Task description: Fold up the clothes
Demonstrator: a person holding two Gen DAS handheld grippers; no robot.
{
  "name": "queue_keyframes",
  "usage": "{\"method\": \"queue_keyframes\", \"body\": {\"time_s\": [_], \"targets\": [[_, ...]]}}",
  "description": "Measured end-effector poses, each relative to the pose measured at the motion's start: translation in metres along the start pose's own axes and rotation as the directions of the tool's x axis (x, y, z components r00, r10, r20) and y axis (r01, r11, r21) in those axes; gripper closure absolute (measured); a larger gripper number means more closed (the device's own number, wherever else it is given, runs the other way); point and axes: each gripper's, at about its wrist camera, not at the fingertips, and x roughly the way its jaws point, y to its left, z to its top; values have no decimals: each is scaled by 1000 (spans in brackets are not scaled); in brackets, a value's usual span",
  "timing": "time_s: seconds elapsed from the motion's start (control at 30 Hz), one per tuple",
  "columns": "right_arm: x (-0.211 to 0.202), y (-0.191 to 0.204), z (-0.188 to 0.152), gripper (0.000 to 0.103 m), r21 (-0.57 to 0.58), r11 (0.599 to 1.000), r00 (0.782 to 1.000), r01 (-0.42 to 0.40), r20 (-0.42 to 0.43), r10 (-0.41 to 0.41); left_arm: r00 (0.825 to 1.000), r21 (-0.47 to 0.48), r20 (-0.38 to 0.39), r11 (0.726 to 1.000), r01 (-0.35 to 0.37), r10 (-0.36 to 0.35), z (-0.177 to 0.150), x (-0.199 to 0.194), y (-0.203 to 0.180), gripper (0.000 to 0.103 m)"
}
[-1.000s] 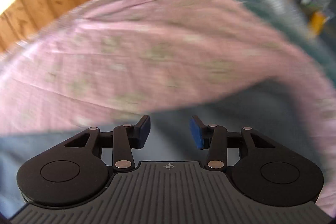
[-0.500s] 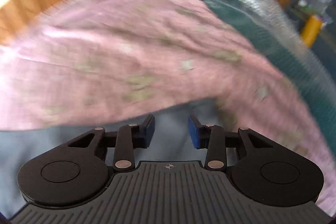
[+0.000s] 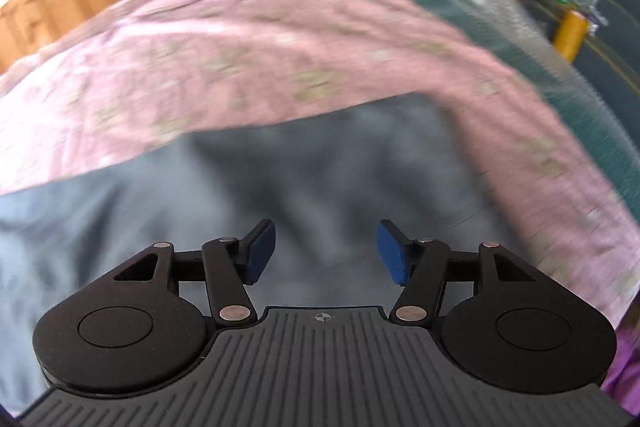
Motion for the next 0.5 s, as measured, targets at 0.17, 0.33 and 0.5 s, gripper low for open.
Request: {"method": "queue_keyframes", "body": {"time_s": [0.17, 0.33, 0.5], "targets": [[-16, 57, -27, 43, 10, 998, 997, -66, -31, 67, 951, 147, 96, 950, 277, -292, -5, -4, 21, 94], [-19, 72, -55, 42, 85, 995, 994, -50, -90, 58, 946, 132, 16, 939, 318, -323, -18, 29, 71, 91], [-27, -5, -78, 41, 350, 937, 997, 2, -73, 25, 950, 91, 20, 947, 307, -310, -20, 30, 72, 83]]}}
